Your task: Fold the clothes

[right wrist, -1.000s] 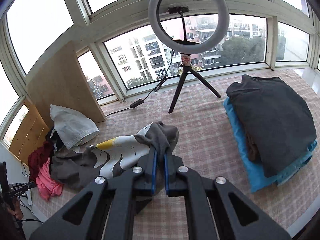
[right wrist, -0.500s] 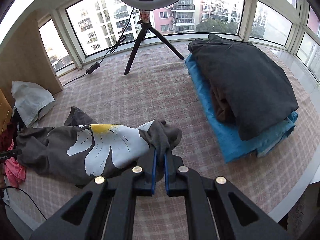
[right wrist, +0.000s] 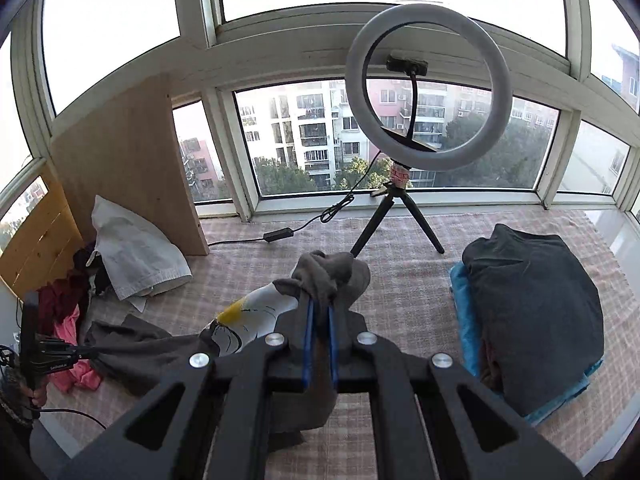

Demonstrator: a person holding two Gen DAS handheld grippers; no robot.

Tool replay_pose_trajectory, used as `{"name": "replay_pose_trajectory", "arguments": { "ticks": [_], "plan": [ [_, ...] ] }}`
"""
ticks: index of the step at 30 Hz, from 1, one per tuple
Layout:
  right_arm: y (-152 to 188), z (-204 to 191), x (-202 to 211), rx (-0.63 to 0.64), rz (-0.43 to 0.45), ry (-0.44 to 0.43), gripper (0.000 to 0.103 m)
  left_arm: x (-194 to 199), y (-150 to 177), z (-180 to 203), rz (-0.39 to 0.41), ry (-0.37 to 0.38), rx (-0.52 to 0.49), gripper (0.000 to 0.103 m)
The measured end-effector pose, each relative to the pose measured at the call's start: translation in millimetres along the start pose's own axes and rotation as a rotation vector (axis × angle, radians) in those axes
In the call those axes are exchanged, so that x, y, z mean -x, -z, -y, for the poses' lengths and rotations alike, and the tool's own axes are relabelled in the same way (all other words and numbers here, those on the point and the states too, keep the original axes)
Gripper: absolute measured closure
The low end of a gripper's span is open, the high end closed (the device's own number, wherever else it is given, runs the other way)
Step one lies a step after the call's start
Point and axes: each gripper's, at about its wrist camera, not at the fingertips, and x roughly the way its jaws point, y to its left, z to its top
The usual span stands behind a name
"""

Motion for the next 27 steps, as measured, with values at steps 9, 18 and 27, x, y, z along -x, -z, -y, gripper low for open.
{"name": "replay_pose_trajectory", "arguments": {
  "ticks": [9,18,27],
  "plan": [
    [-56.3,-108.7,40.9,0.217,0.075,-0.304,0.097,113.7,130.6,-62.5,0.012,-0.126,0.193,0.101],
    [138.6,-146.7,-97.1,0.325,-0.601,-0.402,0.075,90.5,142.7,-103.8,-0.117,-0.275,0.266,0.101],
    [151.7,-36.5,-93.3,0.016,-0.541,-0.345,0.057,-43.1,-45.2,25.3,-0.159,0.036,-0.087,0.069]
  ]
}}
